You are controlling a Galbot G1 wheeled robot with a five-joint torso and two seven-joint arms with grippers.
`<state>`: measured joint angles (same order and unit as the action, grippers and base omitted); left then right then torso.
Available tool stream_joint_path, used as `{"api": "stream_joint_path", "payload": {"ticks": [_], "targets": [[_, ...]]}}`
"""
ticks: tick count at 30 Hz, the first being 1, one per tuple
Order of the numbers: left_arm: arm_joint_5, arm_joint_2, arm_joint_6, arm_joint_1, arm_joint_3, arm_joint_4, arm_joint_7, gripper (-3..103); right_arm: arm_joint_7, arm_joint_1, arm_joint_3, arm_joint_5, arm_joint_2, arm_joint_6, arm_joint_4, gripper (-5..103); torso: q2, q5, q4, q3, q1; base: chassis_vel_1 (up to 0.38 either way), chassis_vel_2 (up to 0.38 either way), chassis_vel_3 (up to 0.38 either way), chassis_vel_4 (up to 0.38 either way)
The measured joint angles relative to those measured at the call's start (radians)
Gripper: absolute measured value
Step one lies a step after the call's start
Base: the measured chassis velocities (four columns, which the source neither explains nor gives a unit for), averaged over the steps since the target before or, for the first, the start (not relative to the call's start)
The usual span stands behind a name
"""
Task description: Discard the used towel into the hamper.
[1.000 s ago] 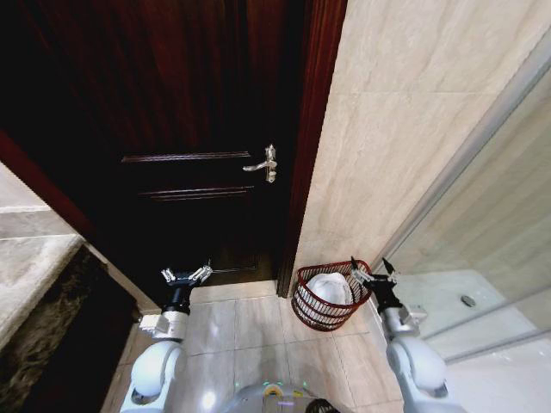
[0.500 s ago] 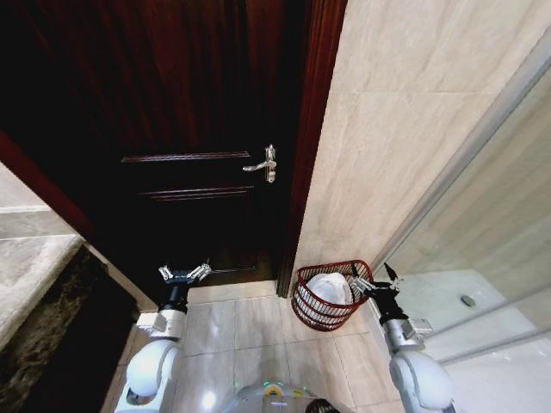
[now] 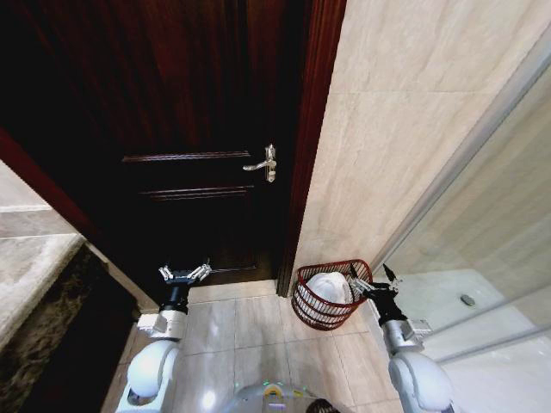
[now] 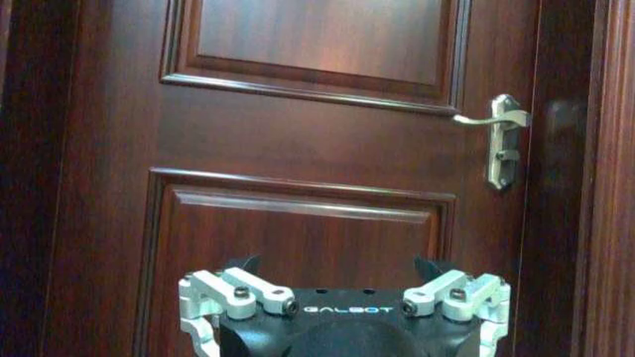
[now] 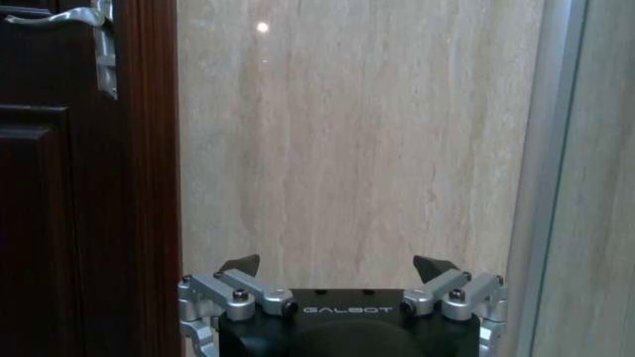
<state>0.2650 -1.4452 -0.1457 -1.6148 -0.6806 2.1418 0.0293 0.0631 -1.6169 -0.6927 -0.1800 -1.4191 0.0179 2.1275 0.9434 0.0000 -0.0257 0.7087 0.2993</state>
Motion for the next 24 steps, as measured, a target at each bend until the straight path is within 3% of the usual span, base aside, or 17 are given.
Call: {"api": "stream_joint_path", "payload": {"ticks": [24], "targets": [[-0.001, 0.002, 0.000, -0.001, 0.002, -0.010, 0.002, 100, 0.003, -0.008, 0.003, 0.000, -0.004, -0.005, -0.006, 100, 0.000, 0.0000, 0.0001, 0.000, 0.000, 0.021, -0.019, -0.017, 0.017]]}}
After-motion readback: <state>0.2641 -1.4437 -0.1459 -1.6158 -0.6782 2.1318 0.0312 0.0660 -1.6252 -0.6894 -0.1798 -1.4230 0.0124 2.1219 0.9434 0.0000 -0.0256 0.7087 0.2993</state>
